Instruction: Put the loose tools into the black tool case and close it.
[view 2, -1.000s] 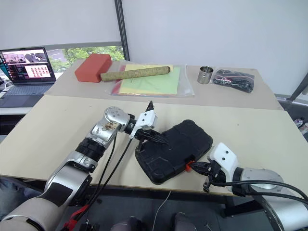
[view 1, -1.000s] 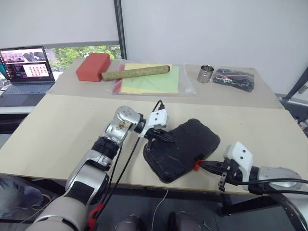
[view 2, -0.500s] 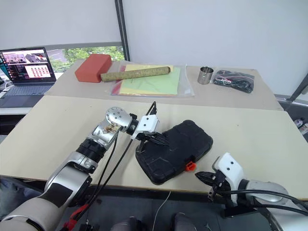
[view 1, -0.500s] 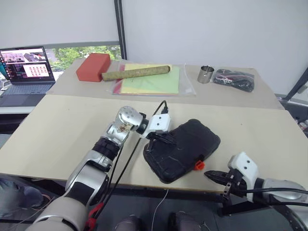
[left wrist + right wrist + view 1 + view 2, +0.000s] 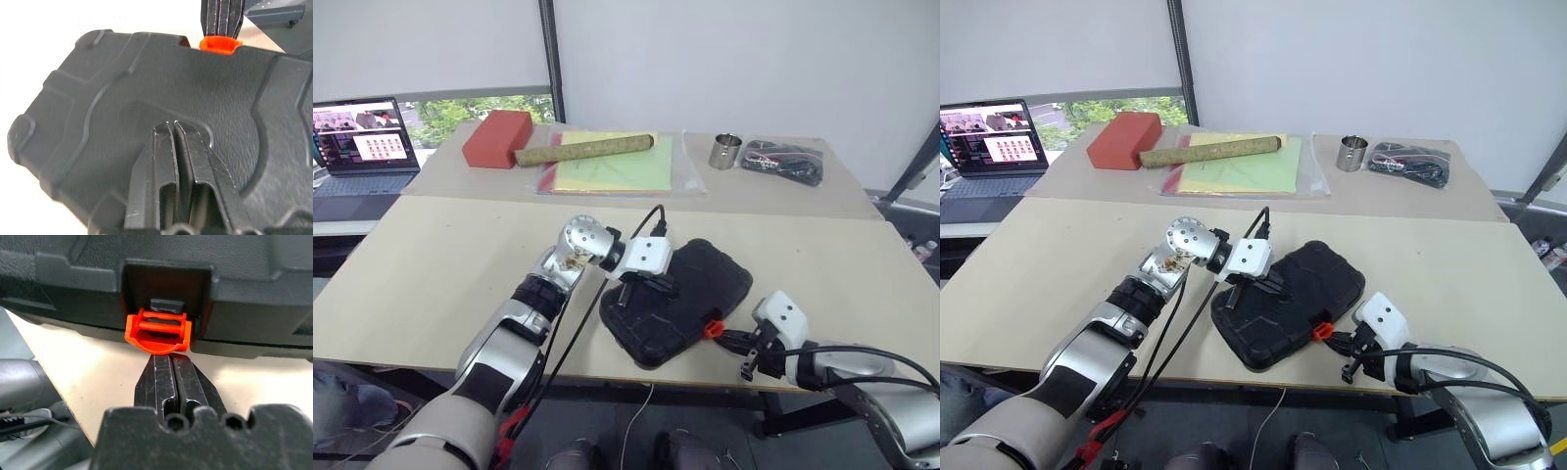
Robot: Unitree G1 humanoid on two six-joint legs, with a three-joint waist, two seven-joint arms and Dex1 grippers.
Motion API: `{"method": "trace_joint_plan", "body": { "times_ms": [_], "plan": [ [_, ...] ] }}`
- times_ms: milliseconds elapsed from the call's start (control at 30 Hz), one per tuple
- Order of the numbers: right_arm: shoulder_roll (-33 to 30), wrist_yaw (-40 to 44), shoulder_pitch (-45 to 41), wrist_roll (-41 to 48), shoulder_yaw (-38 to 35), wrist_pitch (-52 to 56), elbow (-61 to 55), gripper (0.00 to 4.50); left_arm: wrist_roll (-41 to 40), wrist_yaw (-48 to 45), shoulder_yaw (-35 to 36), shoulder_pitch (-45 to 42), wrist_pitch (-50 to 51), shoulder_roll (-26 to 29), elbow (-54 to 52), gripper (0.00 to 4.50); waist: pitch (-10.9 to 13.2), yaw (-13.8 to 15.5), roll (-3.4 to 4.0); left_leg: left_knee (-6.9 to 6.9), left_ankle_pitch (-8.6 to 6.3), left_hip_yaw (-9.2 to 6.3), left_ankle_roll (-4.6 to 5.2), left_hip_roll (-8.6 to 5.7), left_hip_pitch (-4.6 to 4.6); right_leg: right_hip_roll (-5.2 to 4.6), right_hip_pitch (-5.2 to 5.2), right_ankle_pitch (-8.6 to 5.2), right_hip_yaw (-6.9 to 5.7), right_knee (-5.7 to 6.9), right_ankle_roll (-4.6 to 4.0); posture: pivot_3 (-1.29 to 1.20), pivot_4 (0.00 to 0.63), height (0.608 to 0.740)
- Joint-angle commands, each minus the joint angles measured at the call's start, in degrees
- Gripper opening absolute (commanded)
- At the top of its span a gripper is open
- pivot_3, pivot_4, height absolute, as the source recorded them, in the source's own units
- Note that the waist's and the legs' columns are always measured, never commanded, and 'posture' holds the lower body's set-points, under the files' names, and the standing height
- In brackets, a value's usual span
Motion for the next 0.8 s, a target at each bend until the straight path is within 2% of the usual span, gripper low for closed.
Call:
{"method": "trace_joint_plan", "body": {
  "times_ms": [33, 500, 633, 733, 767, 800],
  "plan": [
    [1.3, -0.8, -5.1, 3.8, -2.7, -0.6, -5.9, 0.00, 4.3, -0.9, -4.2, 1.7, -0.1, -0.5, 3.0, 0.22, 0.0, -0.1, 0.00, 0.00, 0.00, 0.00, 0.00, 0.00, 0.00, 0.01, 0.00, 0.00, 0.00, 0.00, 0.00, 0.00, 0.150, 0.737],
    [1.8, -1.1, -9.0, 2.8, 0.1, 0.6, -4.2, 0.00, 4.5, -0.9, -4.3, 2.5, -0.1, -0.2, 3.4, 0.22, 0.0, -0.9, 0.00, -0.01, 0.00, 0.02, -0.02, 0.16, 0.04, 0.13, 0.02, -0.03, 0.03, -0.03, 0.05, 0.00, 0.150, 0.737],
    [0.8, -0.4, -7.3, 2.0, 0.4, 0.1, -4.4, 0.00, 4.2, -0.1, -3.3, 2.5, 1.0, 0.3, 3.9, 0.22, 0.0, -0.9, 0.02, -0.02, 0.01, 0.03, -0.05, 0.25, 0.05, 0.20, 0.02, -0.05, 0.01, -0.03, 0.02, 0.00, 0.150, 0.737],
    [-0.5, 0.7, -4.3, 4.0, -3.0, 1.0, -6.6, 0.00, 1.8, -0.6, -0.5, 2.5, 5.5, 2.4, 3.0, 0.22, 0.0, -0.8, 0.02, -0.04, 0.01, 0.03, -0.05, 0.26, 0.05, 0.20, 0.02, -0.05, 0.00, -0.04, 0.00, 0.00, 0.150, 0.737],
    [-1.0, 1.3, -3.1, 5.1, -4.8, 1.4, -7.5, 0.00, 0.8, -0.7, 0.8, 2.5, 7.6, 3.4, 2.4, 0.45, 0.0, -0.7, 0.03, -0.04, 0.01, 0.02, -0.05, 0.26, 0.04, 0.20, 0.02, -0.05, 0.00, -0.05, 0.00, 0.00, 0.150, 0.737],
    [-1.8, 2.4, -1.8, 6.3, -7.1, 1.6, -8.3, 0.29, -0.6, -1.0, 2.4, 2.6, 10.1, 4.9, 1.5, 0.74, 0.0, -0.7, 0.03, -0.06, 0.01, 0.02, -0.05, 0.26, 0.04, 0.20, 0.01, -0.06, 0.00, -0.06, 0.01, 0.00, 0.150, 0.737]
  ]
}}
